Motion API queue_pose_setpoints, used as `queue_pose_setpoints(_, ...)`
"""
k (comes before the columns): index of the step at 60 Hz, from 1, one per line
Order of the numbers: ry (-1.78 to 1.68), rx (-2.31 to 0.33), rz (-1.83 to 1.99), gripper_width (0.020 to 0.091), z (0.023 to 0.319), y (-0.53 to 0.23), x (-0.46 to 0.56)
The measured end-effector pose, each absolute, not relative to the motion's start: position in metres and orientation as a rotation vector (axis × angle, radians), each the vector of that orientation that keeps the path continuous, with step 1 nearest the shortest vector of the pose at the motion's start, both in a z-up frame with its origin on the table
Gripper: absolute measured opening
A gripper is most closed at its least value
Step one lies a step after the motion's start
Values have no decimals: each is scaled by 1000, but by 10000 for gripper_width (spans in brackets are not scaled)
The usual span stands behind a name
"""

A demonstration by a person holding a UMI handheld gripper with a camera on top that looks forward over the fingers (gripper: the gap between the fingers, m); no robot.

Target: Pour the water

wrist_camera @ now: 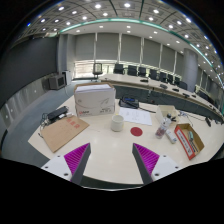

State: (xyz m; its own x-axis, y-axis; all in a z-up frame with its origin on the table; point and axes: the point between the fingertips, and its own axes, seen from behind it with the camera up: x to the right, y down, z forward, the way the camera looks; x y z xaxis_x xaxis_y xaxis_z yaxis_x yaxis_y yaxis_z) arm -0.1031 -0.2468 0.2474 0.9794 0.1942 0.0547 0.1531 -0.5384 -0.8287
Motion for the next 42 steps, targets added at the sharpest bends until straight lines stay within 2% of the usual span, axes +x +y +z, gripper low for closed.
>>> queue_pose_setpoints(14, -192, -2163, 5, 860, 230, -229, -48)
queue_pose_setpoints(24, -132, -2160, -51, 860, 205, -203, 17)
queue_pose_setpoints(42, -44, -2069, -120, 862, 155, -99, 138)
